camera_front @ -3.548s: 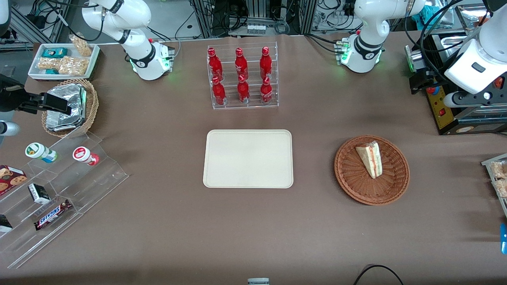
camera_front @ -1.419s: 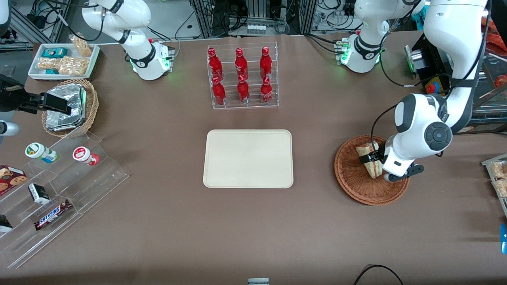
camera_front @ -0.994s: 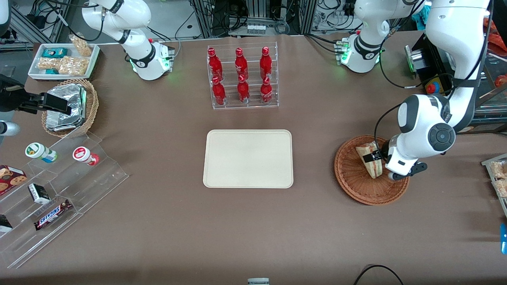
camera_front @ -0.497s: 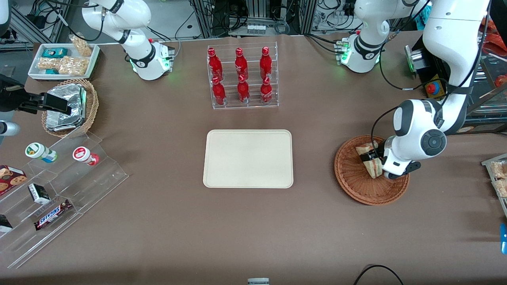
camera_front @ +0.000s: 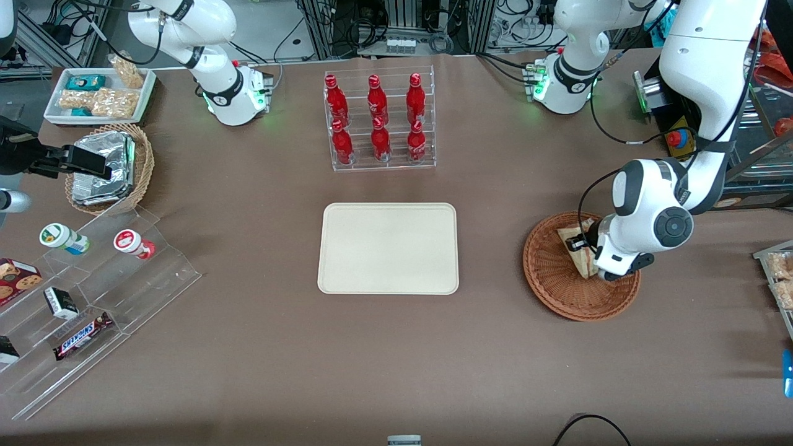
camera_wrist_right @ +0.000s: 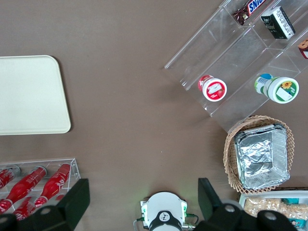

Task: Place sandwich from basket to tray
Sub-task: 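Lift the sandwich and carry it over the cream tray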

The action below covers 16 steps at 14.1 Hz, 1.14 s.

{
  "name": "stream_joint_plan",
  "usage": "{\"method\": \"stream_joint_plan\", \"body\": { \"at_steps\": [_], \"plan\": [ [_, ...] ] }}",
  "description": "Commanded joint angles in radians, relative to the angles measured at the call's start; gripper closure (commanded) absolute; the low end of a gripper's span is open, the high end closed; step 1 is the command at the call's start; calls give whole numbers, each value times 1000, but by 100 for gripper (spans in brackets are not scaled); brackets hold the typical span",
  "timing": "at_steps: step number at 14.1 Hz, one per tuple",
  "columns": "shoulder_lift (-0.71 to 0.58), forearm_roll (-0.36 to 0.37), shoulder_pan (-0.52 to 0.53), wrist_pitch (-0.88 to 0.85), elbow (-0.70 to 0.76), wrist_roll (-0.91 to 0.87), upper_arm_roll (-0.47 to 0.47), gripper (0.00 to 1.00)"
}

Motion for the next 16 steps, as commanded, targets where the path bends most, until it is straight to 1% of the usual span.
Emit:
{"method": "stream_joint_plan", "body": {
  "at_steps": [1, 2, 4, 6, 9, 10, 12, 13, 14, 16],
  "plan": [
    [-8, -8, 0, -5, 28, -39, -6, 81],
    [-17, -6, -1, -19, 38, -39, -6, 82],
    [-30, -6, -9, -126, 113, -34, -10, 82],
    [-31, -6, -29, -203, 181, -42, -42, 82],
    [-31, -5, -87, -243, 235, -41, -105, 82],
    [-24, 1, -121, -247, 247, -42, -116, 82],
    [-1, 6, -223, -240, 267, -21, -118, 81],
    [41, 11, -269, -238, 293, 16, -118, 78],
    [74, 23, -331, -237, 330, 24, -118, 78],
    [153, 24, -432, -237, 411, -25, -118, 78]
  ]
}}
